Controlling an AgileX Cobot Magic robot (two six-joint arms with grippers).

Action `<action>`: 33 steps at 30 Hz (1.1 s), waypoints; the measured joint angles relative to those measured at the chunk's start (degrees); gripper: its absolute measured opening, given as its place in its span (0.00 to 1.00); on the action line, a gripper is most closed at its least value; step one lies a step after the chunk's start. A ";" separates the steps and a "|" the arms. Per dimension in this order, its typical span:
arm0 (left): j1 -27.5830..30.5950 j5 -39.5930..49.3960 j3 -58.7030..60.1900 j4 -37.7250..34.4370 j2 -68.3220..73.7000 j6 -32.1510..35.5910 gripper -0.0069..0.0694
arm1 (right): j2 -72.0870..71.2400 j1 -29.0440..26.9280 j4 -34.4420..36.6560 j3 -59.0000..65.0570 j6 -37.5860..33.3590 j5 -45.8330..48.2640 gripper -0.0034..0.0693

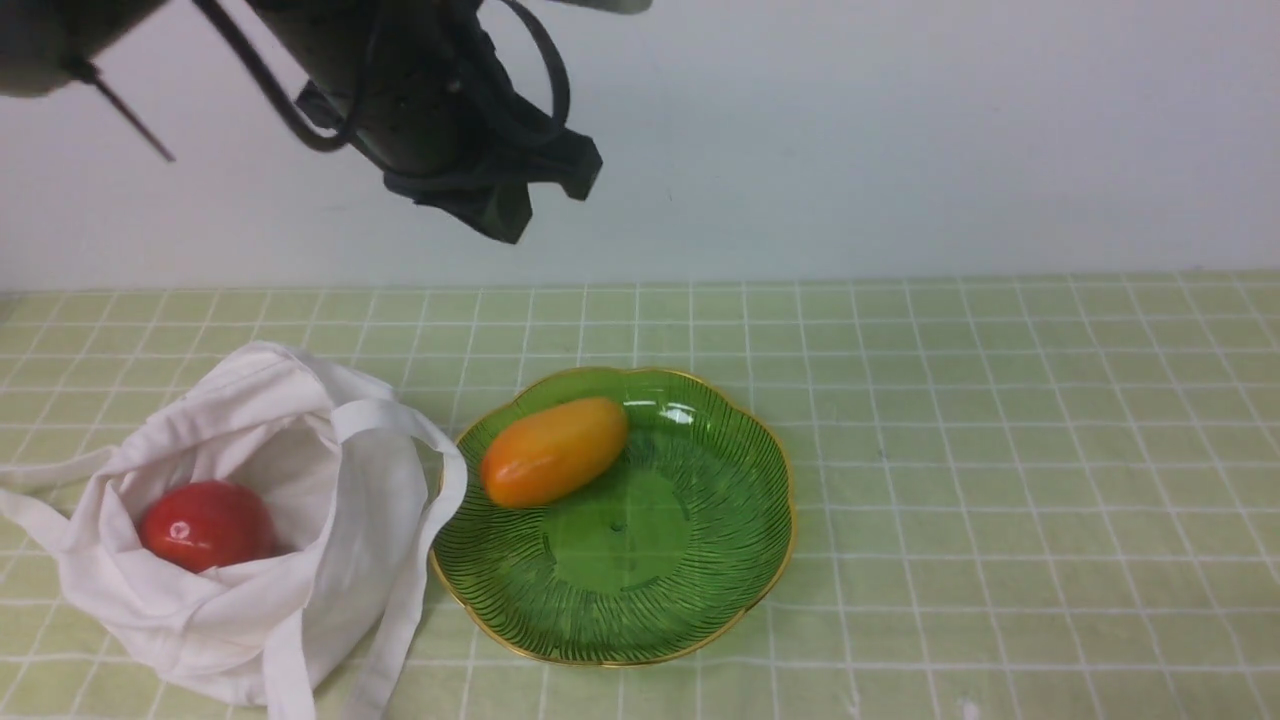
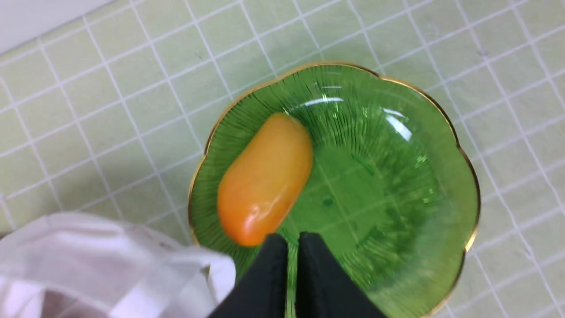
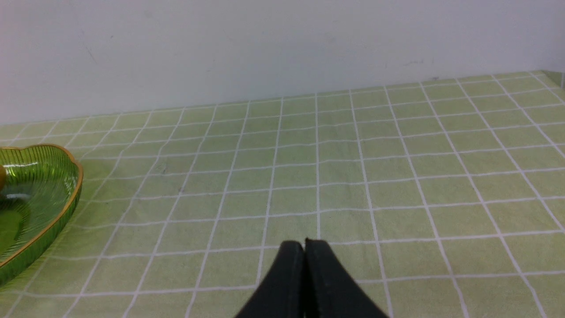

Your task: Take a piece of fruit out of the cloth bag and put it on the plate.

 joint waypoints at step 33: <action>0.05 -44.07 75.77 -5.64 -57.89 0.45 0.08 | 0.00 0.00 0.00 0.00 0.00 0.00 0.03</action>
